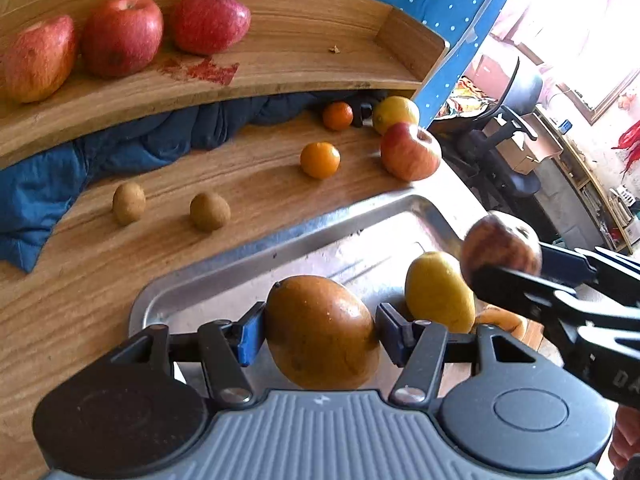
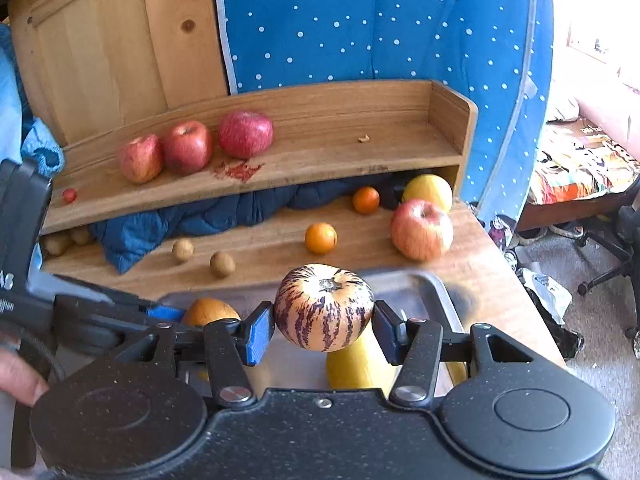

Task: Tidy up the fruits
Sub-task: 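Lower the brown pear onto the tray with the left tool while the right tool sets down the pepino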

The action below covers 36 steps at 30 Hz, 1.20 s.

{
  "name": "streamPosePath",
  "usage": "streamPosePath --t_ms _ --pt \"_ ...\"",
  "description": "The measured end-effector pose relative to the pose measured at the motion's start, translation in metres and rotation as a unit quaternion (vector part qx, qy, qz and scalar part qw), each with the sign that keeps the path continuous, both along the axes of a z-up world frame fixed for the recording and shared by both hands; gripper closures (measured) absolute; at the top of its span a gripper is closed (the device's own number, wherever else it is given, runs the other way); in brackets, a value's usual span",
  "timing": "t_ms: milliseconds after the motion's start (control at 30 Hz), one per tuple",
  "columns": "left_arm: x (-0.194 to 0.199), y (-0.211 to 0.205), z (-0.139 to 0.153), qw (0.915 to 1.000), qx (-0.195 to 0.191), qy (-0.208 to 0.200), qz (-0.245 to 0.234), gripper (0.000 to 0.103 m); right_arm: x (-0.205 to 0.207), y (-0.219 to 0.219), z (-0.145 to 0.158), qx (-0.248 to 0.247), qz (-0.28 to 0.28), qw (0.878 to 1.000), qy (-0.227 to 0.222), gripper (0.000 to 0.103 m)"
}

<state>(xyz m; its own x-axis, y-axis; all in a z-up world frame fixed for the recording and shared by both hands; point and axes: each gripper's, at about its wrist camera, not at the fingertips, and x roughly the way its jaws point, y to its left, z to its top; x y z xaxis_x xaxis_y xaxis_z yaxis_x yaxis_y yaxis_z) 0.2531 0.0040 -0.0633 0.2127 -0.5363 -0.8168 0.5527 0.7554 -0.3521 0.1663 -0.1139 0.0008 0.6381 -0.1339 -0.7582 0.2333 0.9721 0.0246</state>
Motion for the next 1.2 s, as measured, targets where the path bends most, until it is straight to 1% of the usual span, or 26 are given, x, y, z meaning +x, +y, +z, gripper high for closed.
streamPosePath --t_ms 233,433,533,667,800,1200 --pt "-0.019 -0.002 -0.006 0.9998 0.017 0.007 0.004 0.041 -0.034 -0.003 -0.007 0.020 0.004 1.000 0.019 0.048" --pt "-0.034 -0.008 -0.009 0.9996 0.024 0.007 0.008 0.041 -0.049 -0.002 -0.024 0.028 0.015 0.998 0.049 0.048" --pt "-0.038 -0.011 -0.008 0.9995 0.030 -0.002 0.013 0.041 -0.053 -0.002 -0.032 0.026 0.017 0.998 0.057 0.048" --pt "-0.039 -0.012 -0.007 0.9991 0.034 -0.001 0.025 0.041 -0.054 -0.002 -0.044 0.016 0.027 0.997 0.070 0.048" --pt "-0.043 -0.013 -0.005 0.9988 0.038 -0.009 0.029 0.042 -0.053 -0.003 -0.051 0.012 0.034 0.996 0.076 0.048" --pt "-0.045 -0.017 -0.004 0.9977 0.046 -0.008 0.050 0.042 -0.050 -0.008 -0.061 0.012 0.055 0.994 0.089 0.048"
